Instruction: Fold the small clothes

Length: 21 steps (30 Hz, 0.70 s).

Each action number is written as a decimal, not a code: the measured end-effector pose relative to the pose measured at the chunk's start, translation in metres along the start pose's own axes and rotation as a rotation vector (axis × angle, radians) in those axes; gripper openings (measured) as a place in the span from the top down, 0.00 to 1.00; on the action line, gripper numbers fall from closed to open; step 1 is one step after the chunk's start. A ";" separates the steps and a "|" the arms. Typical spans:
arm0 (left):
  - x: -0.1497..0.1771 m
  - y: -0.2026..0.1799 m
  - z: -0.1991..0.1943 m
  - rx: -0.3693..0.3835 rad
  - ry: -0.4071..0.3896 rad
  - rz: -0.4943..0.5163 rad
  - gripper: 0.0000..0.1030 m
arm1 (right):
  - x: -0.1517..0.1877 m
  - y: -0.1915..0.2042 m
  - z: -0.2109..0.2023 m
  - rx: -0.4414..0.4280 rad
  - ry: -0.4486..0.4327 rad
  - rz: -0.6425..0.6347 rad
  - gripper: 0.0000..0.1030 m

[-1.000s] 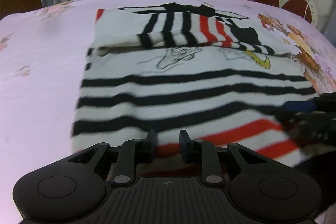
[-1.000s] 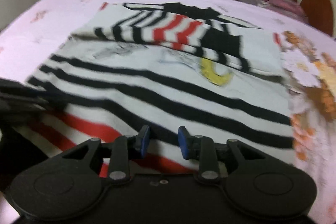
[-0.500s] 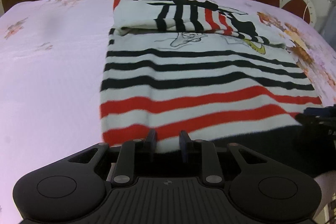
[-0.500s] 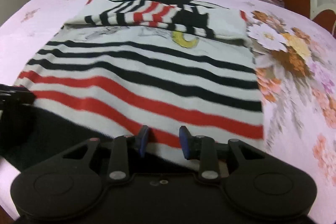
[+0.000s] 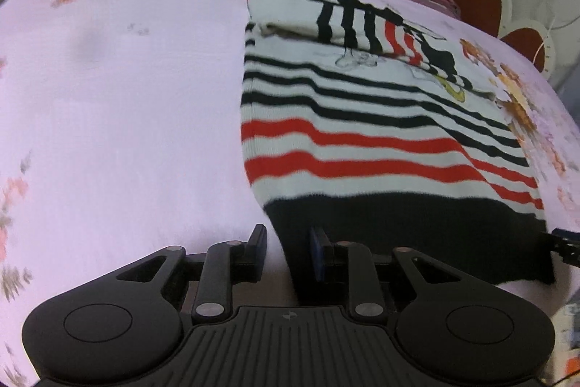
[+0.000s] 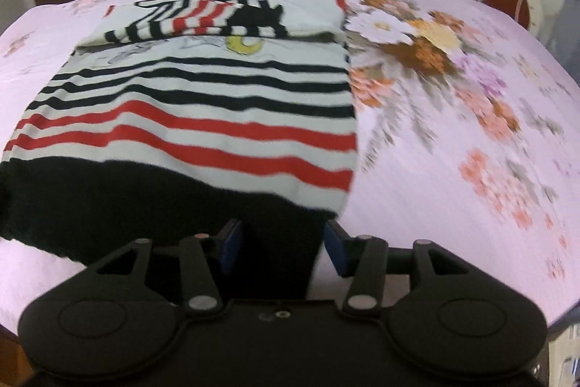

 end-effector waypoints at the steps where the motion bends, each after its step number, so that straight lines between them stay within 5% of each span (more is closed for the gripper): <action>1: 0.002 0.001 0.001 0.007 0.012 -0.011 0.76 | 0.002 -0.002 -0.001 -0.001 0.003 0.019 0.49; 4: 0.011 0.000 0.007 0.040 0.054 -0.039 0.76 | 0.011 -0.004 -0.001 -0.007 0.017 0.057 0.47; 8: 0.018 -0.007 0.010 0.096 0.072 -0.046 0.41 | 0.020 -0.003 0.000 -0.052 0.035 0.137 0.47; 13: 0.023 -0.021 0.012 0.114 0.083 -0.020 0.23 | 0.023 0.001 0.002 -0.090 0.042 0.191 0.53; 18: 0.020 -0.021 0.014 0.122 0.074 -0.035 0.28 | 0.021 0.002 0.003 -0.111 0.037 0.224 0.75; 19: 0.018 -0.020 0.014 0.115 0.071 -0.035 0.42 | 0.020 0.004 0.004 -0.127 0.038 0.223 0.85; 21: 0.015 -0.017 0.016 0.114 0.087 -0.054 0.70 | 0.017 0.008 0.005 -0.133 0.039 0.205 0.88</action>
Point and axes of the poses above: each gripper's, at about its wrist camera, not at the fingertips, and z roughly the way its jaws point, y to its left, x to its underside, the point moved 8 cm from there along z, roughly the way its jaws point, and after that the axes turned 9 degrees about -z, right-handed, at the moved point
